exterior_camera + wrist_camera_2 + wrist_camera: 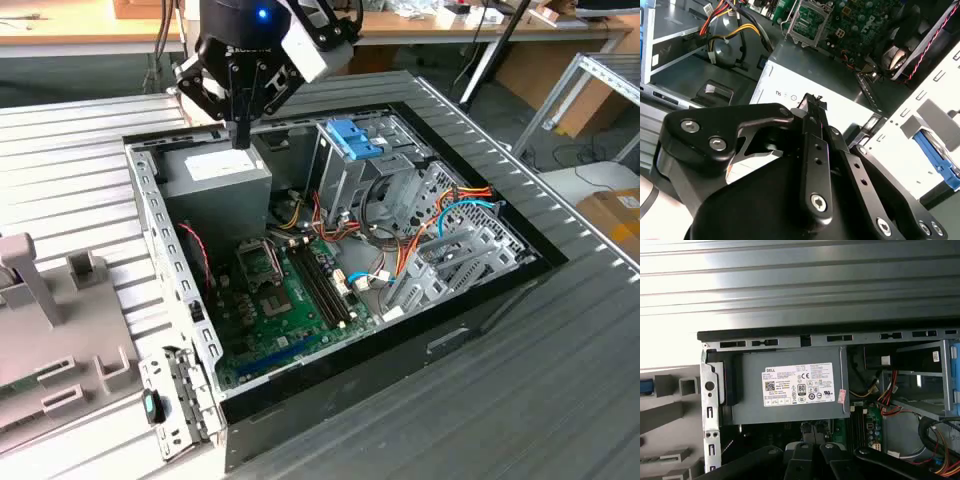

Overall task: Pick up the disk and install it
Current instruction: 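Reach for the disk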

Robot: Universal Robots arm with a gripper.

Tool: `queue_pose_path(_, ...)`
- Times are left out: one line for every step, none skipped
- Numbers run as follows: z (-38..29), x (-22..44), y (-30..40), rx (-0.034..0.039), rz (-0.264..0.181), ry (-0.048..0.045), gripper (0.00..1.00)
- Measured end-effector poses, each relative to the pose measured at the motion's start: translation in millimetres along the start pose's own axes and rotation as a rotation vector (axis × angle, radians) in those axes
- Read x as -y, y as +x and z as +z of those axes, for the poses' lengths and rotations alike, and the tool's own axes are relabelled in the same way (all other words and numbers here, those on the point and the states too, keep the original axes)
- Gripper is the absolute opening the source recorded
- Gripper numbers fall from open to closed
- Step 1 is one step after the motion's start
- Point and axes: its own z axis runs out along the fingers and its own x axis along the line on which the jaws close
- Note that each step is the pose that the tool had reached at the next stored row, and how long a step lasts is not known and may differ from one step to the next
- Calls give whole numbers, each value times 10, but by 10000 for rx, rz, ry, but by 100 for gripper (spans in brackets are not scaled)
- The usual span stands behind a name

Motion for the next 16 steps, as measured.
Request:
queue_pose_path(0, 0, 0, 0, 0, 0, 11)
queue_pose_path(0, 0, 0, 0, 0, 0, 11)
queue_pose_path(0, 0, 0, 0, 0, 0, 11)
queue_pose_path(0, 0, 0, 0, 0, 0, 11)
queue_pose_path(0, 0, 0, 1, 0, 0, 11)
queue_pose_path(0, 0, 0, 0, 0, 0, 11)
queue_pose_path(0, 0, 0, 0, 0, 0, 11)
queue_pose_path(0, 0, 0, 0, 0, 0, 11)
queue_pose_path(0, 0, 0, 0, 0, 0, 11)
queue_pose_path(0, 0, 0, 0, 0, 0, 11)
queue_pose_path(0, 0, 0, 0, 0, 0, 11)
queue_pose_path(0, 0, 0, 0, 1, 1, 11)
queue_pose_path(0, 1, 0, 0, 0, 0, 11)
queue_pose_path(0, 1, 0, 0, 0, 0, 11)
queue_pose_path(0, 3, 12, 1, 0, 0, 11)
queue_pose_path(0, 4, 27, 0, 0, -1, 11)
